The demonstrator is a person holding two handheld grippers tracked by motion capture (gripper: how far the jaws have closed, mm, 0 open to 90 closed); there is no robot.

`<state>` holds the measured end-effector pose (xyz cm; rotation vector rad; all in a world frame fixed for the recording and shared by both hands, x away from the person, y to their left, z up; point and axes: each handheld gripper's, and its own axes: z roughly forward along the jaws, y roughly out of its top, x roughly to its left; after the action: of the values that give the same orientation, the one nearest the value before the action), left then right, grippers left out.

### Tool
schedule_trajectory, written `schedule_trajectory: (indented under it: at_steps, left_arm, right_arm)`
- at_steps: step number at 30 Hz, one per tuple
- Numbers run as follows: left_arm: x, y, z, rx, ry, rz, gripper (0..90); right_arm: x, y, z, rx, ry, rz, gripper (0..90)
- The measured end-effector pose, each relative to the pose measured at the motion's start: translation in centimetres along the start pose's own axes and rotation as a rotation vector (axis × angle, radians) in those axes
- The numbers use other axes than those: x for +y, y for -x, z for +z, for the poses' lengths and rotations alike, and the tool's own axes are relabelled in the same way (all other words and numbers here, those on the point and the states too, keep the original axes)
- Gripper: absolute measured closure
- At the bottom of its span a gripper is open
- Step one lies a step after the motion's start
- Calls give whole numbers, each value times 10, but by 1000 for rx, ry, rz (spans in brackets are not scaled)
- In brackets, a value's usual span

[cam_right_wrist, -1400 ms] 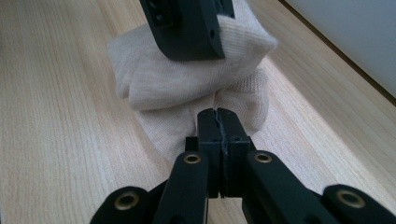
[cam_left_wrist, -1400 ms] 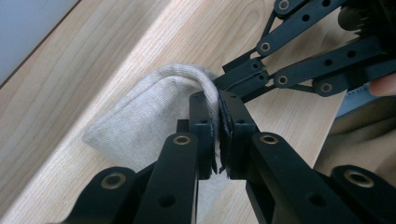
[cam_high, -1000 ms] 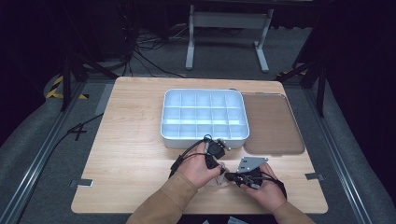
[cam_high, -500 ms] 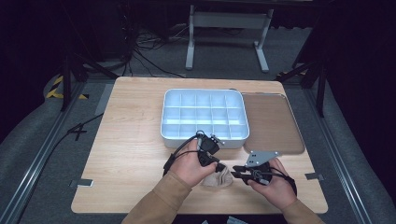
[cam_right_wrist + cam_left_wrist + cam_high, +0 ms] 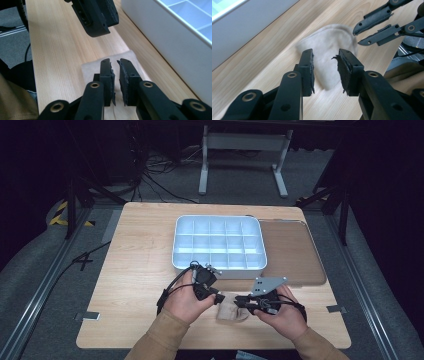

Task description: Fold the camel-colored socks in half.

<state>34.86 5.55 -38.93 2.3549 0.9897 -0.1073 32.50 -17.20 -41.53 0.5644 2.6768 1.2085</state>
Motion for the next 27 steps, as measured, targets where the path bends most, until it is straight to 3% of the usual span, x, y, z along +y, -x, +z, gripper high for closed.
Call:
schedule_trajectory:
  at_steps: [8, 18, 27]
  left_arm:
    - [-10, -7, -6, 24, -3, -28, 659]
    - [-4, -5, 0, 8, -18, -20, 658]
    - [11, 3, 20, -11, -4, 59, 722]
  right_arm:
    - [4, -6, 26, 42, -60, -38, 840]
    - [-4, -4, 21, 17, -103, -24, 845]
    - [-18, 1, 12, -23, -107, 6, 808]
